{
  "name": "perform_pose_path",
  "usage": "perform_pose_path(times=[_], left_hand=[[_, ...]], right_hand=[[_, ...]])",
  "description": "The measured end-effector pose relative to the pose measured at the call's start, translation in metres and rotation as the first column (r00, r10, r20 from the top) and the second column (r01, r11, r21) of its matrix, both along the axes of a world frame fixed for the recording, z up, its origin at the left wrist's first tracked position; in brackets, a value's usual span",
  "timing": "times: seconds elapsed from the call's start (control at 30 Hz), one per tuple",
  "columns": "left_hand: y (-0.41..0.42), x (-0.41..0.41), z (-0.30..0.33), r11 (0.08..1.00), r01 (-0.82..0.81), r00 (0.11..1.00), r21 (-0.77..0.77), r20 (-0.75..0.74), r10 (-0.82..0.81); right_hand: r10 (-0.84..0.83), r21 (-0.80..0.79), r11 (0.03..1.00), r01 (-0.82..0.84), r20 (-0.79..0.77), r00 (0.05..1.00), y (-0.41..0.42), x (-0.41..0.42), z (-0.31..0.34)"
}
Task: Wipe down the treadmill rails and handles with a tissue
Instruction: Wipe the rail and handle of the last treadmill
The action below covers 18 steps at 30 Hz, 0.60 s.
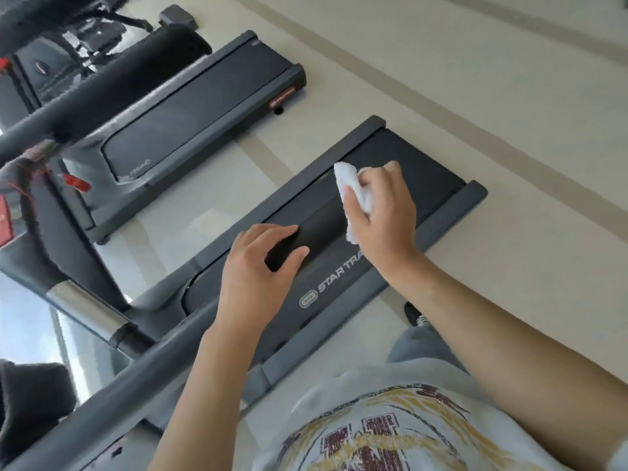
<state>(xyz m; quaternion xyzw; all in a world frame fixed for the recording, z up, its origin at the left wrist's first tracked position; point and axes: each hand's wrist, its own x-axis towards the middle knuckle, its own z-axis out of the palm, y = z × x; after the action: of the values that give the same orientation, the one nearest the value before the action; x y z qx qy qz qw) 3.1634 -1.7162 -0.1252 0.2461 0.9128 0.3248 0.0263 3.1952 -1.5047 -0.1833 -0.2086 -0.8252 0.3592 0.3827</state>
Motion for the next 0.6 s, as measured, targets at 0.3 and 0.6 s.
perform_pose_path(times=[0.3, 0.6], left_hand=[[-0.002, -0.002, -0.008, 0.998, 0.038, 0.997, 0.047, -0.065, -0.035], [0.000, -0.003, -0.011, 0.996, 0.059, 0.994, 0.067, -0.094, -0.053]], right_hand=[[0.093, 0.060, 0.995, -0.083, -0.187, 0.978, -0.059, 0.021, -0.019], [-0.252, -0.204, 0.954, 0.221, -0.144, 0.957, -0.027, 0.000, -0.014]])
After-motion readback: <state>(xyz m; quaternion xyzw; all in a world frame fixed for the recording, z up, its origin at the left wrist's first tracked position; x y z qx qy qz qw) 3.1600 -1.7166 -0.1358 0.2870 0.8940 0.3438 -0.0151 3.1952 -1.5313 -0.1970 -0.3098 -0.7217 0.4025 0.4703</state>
